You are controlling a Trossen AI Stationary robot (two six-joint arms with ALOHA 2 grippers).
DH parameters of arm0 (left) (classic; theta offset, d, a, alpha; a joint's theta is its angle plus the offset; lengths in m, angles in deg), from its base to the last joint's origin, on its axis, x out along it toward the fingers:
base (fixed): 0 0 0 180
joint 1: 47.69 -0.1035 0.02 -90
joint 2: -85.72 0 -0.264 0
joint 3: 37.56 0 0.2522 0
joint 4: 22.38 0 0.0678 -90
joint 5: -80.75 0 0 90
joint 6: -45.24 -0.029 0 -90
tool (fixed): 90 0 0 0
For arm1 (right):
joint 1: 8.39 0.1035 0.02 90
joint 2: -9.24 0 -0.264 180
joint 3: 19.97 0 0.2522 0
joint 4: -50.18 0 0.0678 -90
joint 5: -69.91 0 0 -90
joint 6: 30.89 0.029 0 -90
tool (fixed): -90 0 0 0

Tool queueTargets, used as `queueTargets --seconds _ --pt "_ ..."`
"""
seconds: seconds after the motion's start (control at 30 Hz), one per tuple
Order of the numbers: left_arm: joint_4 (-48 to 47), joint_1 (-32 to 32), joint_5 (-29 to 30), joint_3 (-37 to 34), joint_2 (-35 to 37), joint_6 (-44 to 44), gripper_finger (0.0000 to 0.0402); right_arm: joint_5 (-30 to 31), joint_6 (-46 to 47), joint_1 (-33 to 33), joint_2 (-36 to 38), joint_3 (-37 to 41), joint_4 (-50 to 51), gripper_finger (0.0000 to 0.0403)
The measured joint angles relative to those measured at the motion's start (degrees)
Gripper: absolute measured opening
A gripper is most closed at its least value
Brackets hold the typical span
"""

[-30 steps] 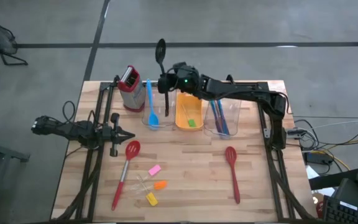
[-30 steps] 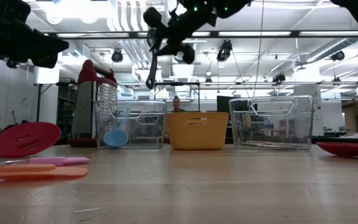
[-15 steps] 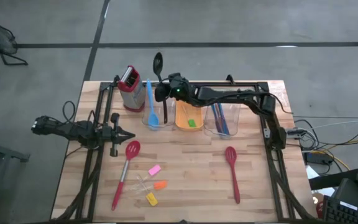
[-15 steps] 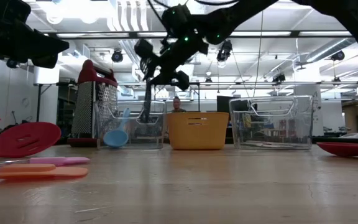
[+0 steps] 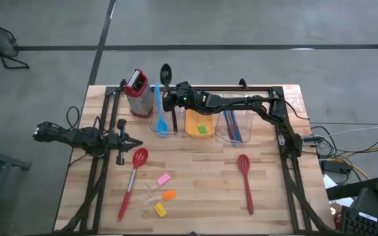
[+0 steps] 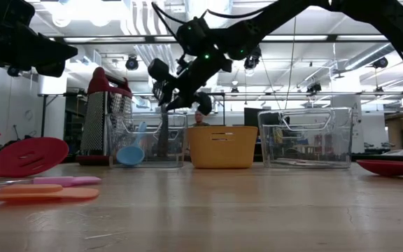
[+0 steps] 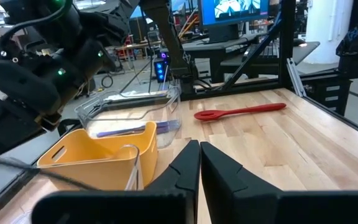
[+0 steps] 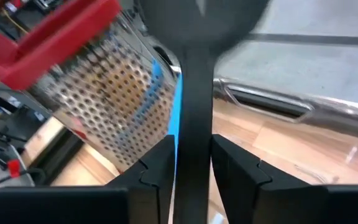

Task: Pick & Place Kitchen Items
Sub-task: Put the black spoon into the left transparent bin, then put the red spoon into the left transparent bin

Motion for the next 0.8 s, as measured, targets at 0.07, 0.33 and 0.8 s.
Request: queueTargets --seconds 0.07,0.33,0.8 --pt "0.0 0.0 0.0 0.02 0.0 0.0 0.0018 -0.14 0.13 0.07 0.0 0.0 1.71 0.0105" --pt "0.0 -0.01 0.01 0.01 0.0 0.0 0.0021 -0.19 -0.37 0.15 -0.07 0.52 5.14 0.0063" --pt "-0.02 -0.02 0.0 0.02 0.0 0.0 0.0019 -12.73 -5.06 0.12 1.68 0.51 6.53 0.0018"
